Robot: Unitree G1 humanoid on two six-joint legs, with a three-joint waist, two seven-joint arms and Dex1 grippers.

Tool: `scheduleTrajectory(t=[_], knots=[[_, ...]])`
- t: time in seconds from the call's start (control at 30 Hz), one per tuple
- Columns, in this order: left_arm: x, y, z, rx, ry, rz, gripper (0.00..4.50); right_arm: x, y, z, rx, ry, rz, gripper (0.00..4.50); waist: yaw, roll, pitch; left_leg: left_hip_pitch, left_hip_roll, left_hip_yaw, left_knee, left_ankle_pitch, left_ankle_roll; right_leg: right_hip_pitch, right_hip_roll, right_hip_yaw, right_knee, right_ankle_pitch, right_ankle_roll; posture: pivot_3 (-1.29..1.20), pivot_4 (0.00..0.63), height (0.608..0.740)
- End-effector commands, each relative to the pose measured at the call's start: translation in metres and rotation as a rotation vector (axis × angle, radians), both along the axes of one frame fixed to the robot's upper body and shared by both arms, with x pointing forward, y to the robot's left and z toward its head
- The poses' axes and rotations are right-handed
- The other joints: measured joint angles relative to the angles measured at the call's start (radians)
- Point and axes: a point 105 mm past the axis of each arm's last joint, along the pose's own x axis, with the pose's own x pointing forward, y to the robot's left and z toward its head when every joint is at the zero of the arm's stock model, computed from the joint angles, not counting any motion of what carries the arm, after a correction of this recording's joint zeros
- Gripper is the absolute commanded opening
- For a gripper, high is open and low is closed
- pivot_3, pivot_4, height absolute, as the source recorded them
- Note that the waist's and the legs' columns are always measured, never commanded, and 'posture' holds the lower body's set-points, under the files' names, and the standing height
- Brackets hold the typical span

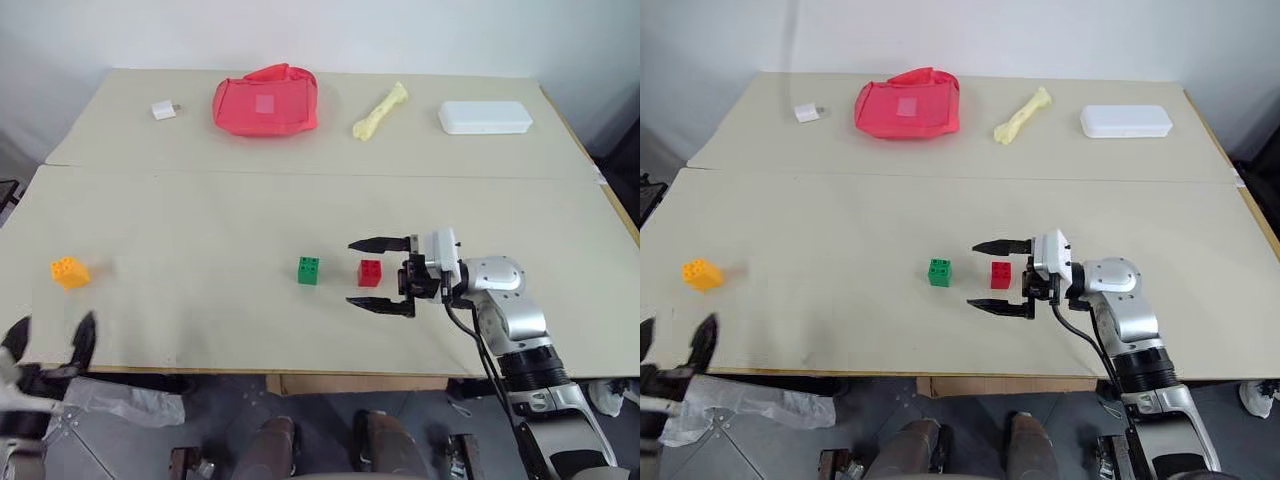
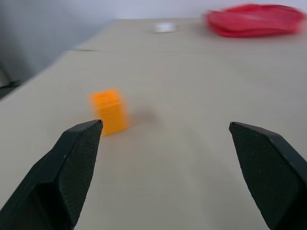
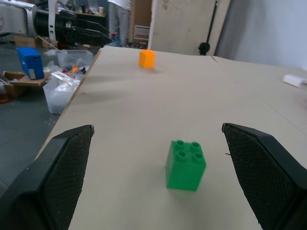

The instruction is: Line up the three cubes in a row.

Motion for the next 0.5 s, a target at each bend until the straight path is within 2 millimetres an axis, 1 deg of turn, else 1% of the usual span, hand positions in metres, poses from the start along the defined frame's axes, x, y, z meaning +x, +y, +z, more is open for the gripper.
scheduleTrajectory(t=[0.03, 0.1, 0.13, 0.2, 0.3, 0.37, 0.4, 0.47, 0.5], knots=[[-0.033, 0.022, 0.000, -0.025, -0.043, 0.221, 4.48, 0.001, 0.004, 0.014, 0.043, -0.069, 0.017, 4.50, 0.000, 0.000, 0.000, 0.000, 0.000, 0.000, 0.000, 0.000, 0.000, 0.000, 0.000, 0.000, 0.000, 0.000, 0.000, 0.00, 0.150, 0.740], [-0.041, 0.024, -0.011, -0.067, -0.039, 0.269, 4.48, 0.002, 0.006, 0.017, 0.047, -0.085, 0.028, 4.50, 0.001, 0.000, 0.000, 0.000, 0.000, 0.000, 0.000, 0.000, 0.000, 0.000, 0.000, 0.000, 0.000, 0.000, 0.000, 0.00, 0.150, 0.740], [-0.041, 0.023, -0.014, -0.072, -0.030, 0.275, 4.48, 0.002, 0.007, 0.017, 0.047, -0.088, 0.031, 4.50, 0.002, -0.001, 0.000, 0.000, 0.000, 0.000, 0.000, 0.000, 0.000, 0.000, 0.000, 0.000, 0.000, 0.000, 0.000, 0.00, 0.150, 0.740], [-0.034, 0.020, -0.017, -0.077, -0.026, 0.255, 4.48, 0.001, 0.008, 0.017, 0.044, -0.087, 0.041, 4.50, 0.003, -0.001, -0.001, 0.000, 0.000, 0.000, 0.000, 0.000, 0.000, 0.000, 0.000, -0.001, 0.000, 0.000, 0.000, 0.00, 0.150, 0.740], [-0.020, 0.018, -0.014, -0.080, -0.031, 0.234, 4.48, -0.001, 0.009, 0.016, 0.036, -0.083, 0.054, 4.50, 0.002, -0.001, -0.001, 0.000, 0.000, 0.000, 0.000, 0.000, 0.000, 0.000, 0.000, -0.001, -0.001, 0.000, 0.000, 0.00, 0.150, 0.740], [-0.001, 0.024, -0.012, -0.102, -0.022, 0.229, 4.48, -0.002, 0.008, 0.013, 0.018, -0.065, 0.061, 4.50, 0.002, -0.001, -0.001, 0.000, 0.000, 0.000, 0.000, 0.000, 0.000, 0.000, 0.000, -0.001, 0.000, 0.000, 0.000, 0.00, 0.150, 0.740], [0.017, 0.027, -0.007, -0.101, -0.032, 0.203, 4.48, -0.003, 0.008, 0.013, 0.017, -0.059, 0.056, 4.50, 0.003, -0.001, -0.001, 0.000, 0.000, 0.000, 0.000, 0.000, 0.000, 0.000, 0.000, -0.001, 0.000, 0.000, -0.001, 0.00, 0.150, 0.740], [0.042, 0.033, -0.002, -0.110, -0.021, 0.182, 4.48, -0.003, 0.009, 0.012, 0.017, -0.052, 0.050, 4.50, 0.005, -0.001, -0.001, 0.000, 0.000, -0.002, 0.000, 0.000, -0.001, 0.000, 0.000, -0.003, 0.002, -0.001, -0.002, 0.00, 0.150, 0.740], [0.050, 0.039, -0.001, -0.104, -0.005, 0.193, 4.48, -0.004, 0.009, 0.012, 0.012, -0.053, 0.053, 4.50, 0.001, -0.001, -0.001, 0.000, 0.000, -0.003, 0.000, 0.001, -0.002, -0.001, 0.000, -0.003, 0.003, -0.001, -0.003, 0.00, 0.150, 0.740]])
